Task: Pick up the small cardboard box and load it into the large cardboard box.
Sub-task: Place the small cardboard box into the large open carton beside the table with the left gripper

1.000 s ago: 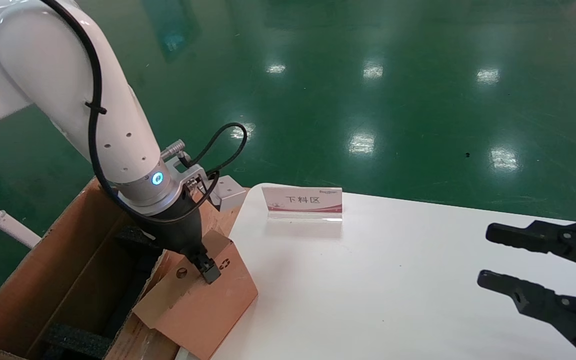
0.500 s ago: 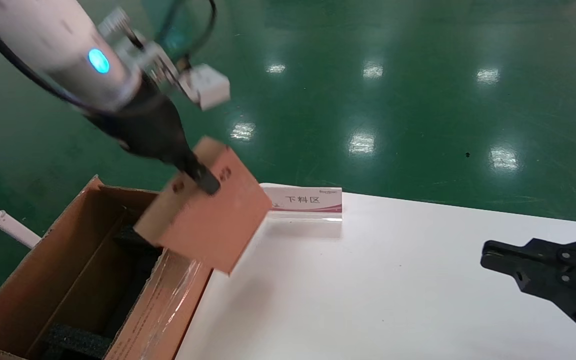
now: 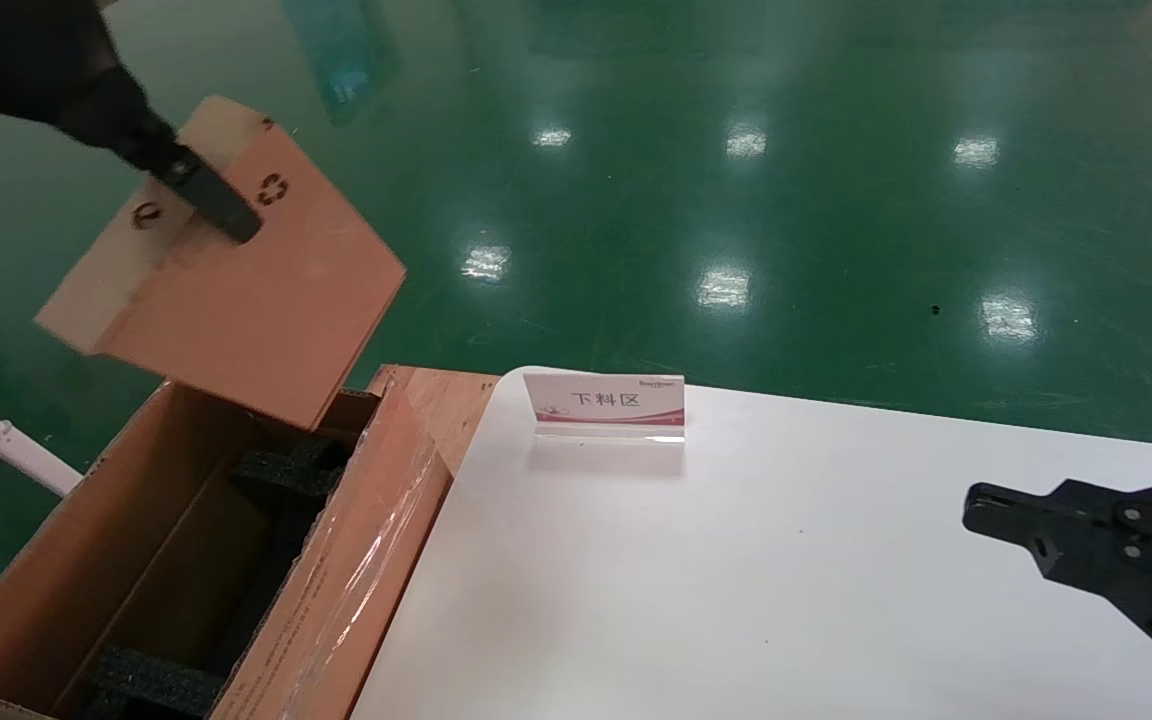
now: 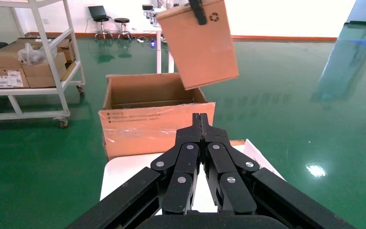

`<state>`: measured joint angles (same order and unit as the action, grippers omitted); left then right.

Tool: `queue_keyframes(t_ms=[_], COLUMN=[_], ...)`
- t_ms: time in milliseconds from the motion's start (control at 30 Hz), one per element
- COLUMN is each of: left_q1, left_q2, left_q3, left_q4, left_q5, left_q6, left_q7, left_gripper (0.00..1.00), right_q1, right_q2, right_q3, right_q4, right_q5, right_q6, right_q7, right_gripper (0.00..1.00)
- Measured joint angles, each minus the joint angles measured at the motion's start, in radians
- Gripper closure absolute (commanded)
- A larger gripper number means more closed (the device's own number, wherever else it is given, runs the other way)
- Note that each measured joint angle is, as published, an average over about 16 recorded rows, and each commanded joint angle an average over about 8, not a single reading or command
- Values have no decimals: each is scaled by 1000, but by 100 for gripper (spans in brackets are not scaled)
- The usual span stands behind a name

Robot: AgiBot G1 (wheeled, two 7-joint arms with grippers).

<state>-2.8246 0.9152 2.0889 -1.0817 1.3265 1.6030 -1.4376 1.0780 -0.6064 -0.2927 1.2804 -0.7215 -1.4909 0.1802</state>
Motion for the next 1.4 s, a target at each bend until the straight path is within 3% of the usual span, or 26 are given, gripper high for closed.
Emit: queue_keyframes(t_ms=[133, 167, 200, 433, 633, 1400], left_q1=[-45, -51, -55, -54, -20, 257], left_q2=[7, 7, 7, -1, -17, -59], left_q3=[144, 178, 211, 406, 493, 526], left_q4=[13, 16, 18, 30, 53, 258], left_q5=[-66, -83, -99, -191, -230, -251], left_q6=[-1, -2, -3, -16, -44, -226], left_q7=[12, 14, 17, 52, 87, 156], left_gripper=[100, 100, 100, 100, 100, 100], right_q1=[0, 0, 0, 0, 0, 1], right_q2=[0, 0, 0, 0, 0, 1], right_q3=[0, 0, 0, -1, -1, -2], right_q4=[0, 0, 0, 0, 0, 0], right_q5=[0, 0, 0, 1, 1, 2], right_q6=[0, 0, 0, 0, 0, 1], right_q7=[0, 0, 0, 0, -1, -1], right_gripper=[12, 2, 0, 0, 0, 0])
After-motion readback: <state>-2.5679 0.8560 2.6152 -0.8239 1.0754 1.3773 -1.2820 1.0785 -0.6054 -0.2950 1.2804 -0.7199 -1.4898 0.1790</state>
